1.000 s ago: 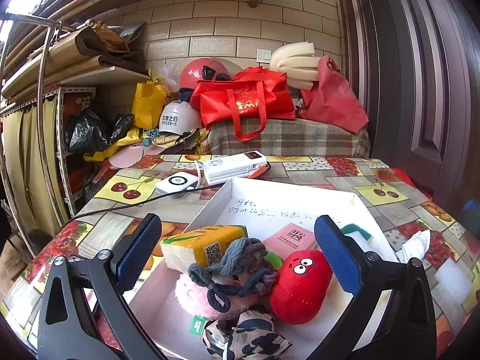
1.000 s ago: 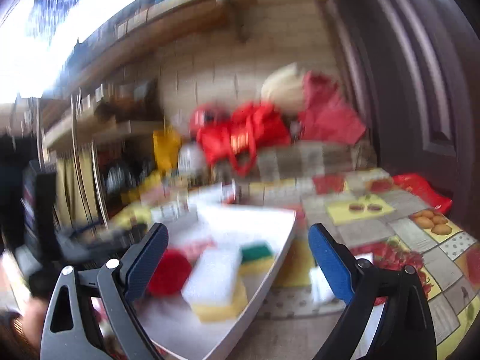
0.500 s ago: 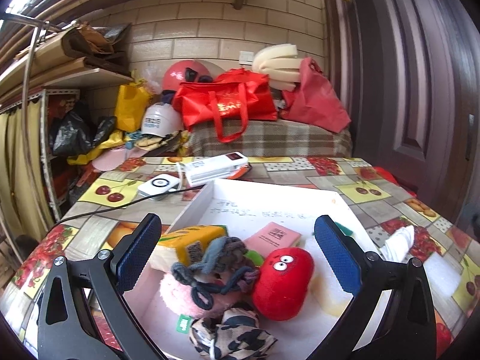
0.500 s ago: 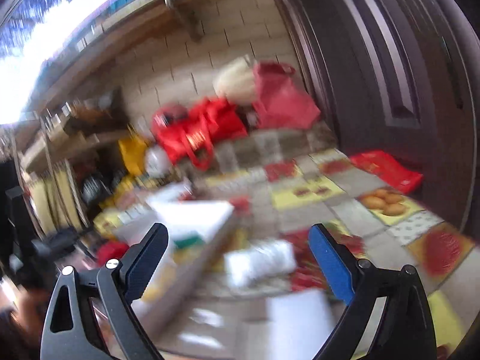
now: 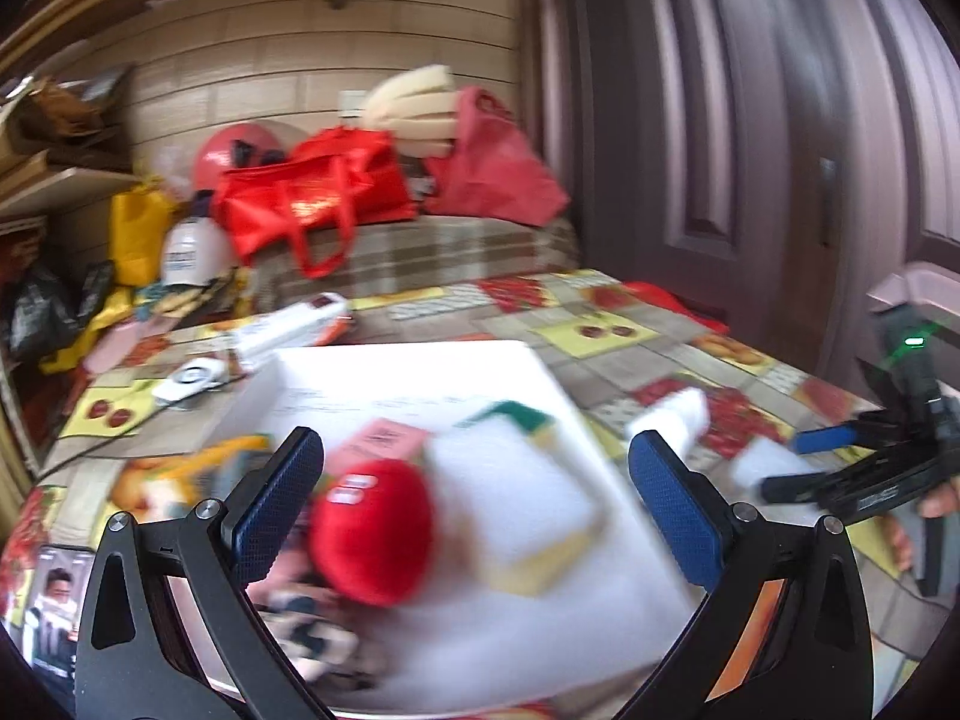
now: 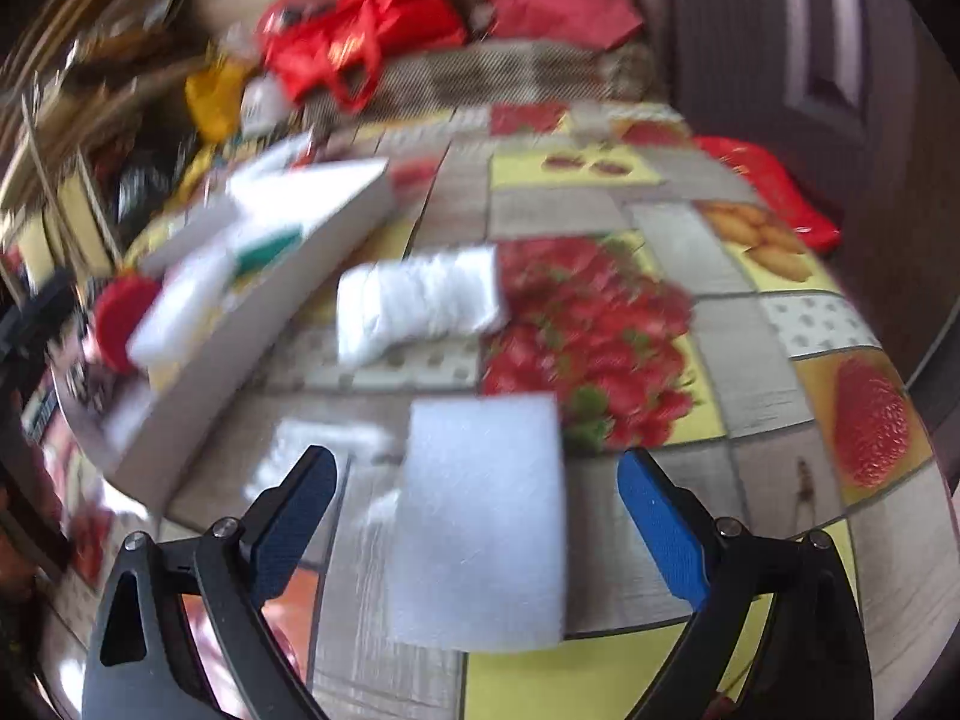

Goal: Organize soft objects
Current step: 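Reach the left tool to the white towel while the right tool grasps another white foam sheet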

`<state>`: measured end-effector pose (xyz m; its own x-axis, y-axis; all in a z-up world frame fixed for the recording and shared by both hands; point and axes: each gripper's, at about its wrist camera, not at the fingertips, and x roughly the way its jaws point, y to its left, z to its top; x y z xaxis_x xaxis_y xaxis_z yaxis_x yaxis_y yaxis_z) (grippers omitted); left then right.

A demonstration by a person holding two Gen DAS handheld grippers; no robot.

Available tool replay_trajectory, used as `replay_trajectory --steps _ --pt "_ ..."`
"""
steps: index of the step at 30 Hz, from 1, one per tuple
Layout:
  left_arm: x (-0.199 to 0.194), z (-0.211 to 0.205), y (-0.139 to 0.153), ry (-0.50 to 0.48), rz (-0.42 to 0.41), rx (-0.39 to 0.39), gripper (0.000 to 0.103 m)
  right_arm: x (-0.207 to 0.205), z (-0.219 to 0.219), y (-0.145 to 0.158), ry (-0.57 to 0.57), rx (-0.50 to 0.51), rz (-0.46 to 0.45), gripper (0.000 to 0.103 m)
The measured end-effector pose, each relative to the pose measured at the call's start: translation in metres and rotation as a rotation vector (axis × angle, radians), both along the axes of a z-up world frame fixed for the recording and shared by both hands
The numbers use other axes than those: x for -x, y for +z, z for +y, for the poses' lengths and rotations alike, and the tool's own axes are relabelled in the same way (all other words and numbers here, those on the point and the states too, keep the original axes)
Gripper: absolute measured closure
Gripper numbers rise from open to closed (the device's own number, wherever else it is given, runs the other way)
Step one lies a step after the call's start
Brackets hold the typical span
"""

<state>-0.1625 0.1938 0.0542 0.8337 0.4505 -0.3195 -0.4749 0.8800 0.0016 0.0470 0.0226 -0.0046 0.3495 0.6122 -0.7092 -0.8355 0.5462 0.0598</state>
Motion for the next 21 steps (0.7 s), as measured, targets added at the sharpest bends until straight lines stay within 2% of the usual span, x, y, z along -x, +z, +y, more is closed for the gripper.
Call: replay_trajectory --steps 3,4,5,6,9,12,15,16,18,21 --pt "-0.017 -0.025 0.0 -0.078 0.034 -0.007 0.0 0.002 0.01 -0.01 0.026 0.092 -0.017 0.009" --pt "-0.024 -0.036 0.0 -0.104 0.05 -0.019 0.0 0.005 0.011 -0.01 0.046 0.111 -0.046 0.018" --pt "-0.029 -0.044 -0.001 -0.124 0.063 -0.034 0.0 0.009 0.009 -0.008 0.075 0.113 -0.073 0.042" --pt "-0.036 -0.055 -0.001 -0.148 0.078 -0.054 0.0 0.011 0.007 -0.006 0.096 0.109 -0.084 0.051" --pt "-0.054 -0.08 -0.003 -0.209 0.115 -0.083 0.0 0.002 -0.008 -0.003 0.076 0.111 -0.099 0.051" --pt "-0.081 -0.096 -0.005 -0.248 0.172 -0.089 0.0 -0.029 -0.034 0.001 -0.021 0.087 -0.071 0.051" --pt "-0.115 -0.104 -0.011 -0.201 0.244 -0.102 0.001 -0.062 -0.059 0.005 -0.099 0.023 -0.005 0.051" --pt "-0.124 -0.105 -0.012 -0.187 0.249 -0.102 0.001 -0.07 -0.068 0.006 -0.1 -0.027 0.051 0.051" --pt "-0.139 -0.104 -0.012 -0.163 0.236 -0.087 0.001 -0.077 -0.072 0.006 -0.095 -0.066 0.094 0.05" --pt "-0.162 -0.097 -0.011 -0.117 0.219 -0.057 0.001 -0.076 -0.072 0.007 -0.083 -0.079 0.107 0.05"
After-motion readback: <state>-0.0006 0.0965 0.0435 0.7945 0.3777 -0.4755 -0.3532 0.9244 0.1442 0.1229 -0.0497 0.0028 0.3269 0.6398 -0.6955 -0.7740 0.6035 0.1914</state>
